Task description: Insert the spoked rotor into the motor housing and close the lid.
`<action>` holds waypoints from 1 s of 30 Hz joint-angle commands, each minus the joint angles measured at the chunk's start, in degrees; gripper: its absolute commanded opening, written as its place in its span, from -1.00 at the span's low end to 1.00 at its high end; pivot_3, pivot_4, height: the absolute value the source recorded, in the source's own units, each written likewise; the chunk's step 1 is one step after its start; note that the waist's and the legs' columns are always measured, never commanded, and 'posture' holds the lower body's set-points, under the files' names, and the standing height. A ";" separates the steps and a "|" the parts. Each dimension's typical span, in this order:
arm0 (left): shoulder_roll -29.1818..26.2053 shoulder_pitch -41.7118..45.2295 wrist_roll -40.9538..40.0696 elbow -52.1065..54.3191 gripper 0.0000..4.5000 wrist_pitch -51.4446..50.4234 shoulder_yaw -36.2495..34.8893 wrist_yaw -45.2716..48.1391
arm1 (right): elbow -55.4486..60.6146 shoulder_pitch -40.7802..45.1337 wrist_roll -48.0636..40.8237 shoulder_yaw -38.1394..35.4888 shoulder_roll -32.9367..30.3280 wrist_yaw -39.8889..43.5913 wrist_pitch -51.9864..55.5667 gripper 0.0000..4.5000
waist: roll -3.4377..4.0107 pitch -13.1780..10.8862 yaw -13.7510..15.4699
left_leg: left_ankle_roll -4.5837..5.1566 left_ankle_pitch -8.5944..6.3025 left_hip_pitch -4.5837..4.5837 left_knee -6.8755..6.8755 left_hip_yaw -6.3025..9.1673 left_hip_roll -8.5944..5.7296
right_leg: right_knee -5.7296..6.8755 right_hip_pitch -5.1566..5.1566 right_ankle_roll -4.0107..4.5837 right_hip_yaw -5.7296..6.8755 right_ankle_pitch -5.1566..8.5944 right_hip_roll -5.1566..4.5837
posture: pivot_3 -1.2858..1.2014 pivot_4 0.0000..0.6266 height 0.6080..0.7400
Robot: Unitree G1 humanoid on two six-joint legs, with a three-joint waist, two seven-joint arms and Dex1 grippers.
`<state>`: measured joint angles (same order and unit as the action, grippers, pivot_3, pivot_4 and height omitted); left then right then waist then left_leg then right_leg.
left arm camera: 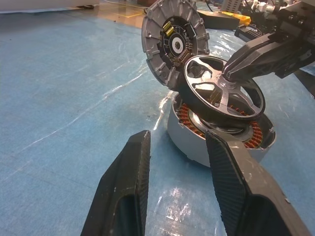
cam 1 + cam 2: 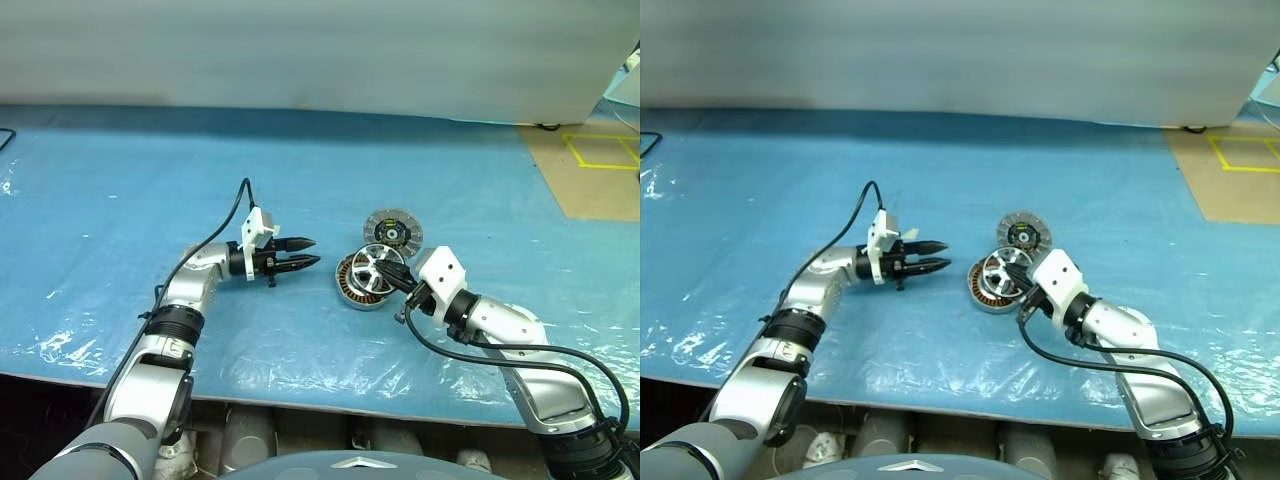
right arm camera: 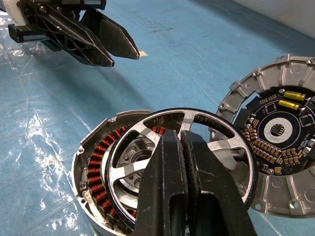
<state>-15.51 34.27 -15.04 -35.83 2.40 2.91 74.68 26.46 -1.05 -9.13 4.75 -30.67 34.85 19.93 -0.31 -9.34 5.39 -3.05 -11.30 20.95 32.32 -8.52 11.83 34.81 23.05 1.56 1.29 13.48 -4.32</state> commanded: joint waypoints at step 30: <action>0.35 0.66 -0.23 -0.22 -0.18 0.99 -0.41 -0.89 | 0.86 1.35 0.93 -0.56 1.37 -0.45 -1.49 -0.89 | 0.00 0.00 -0.01 | 0.00 0.00 0.00 0.00 0.00 0.00 | 0.01 0.00 -0.06 0.00 -0.03 0.00 | 0.03 -0.52 1.00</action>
<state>-15.05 34.27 -14.51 -37.17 2.76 2.92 74.00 25.64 -0.77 -6.00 5.63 -29.87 34.52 18.41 -0.31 -9.35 5.38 -3.04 -11.30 20.95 32.32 -8.52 11.83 34.81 23.05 1.50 1.29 13.44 -4.31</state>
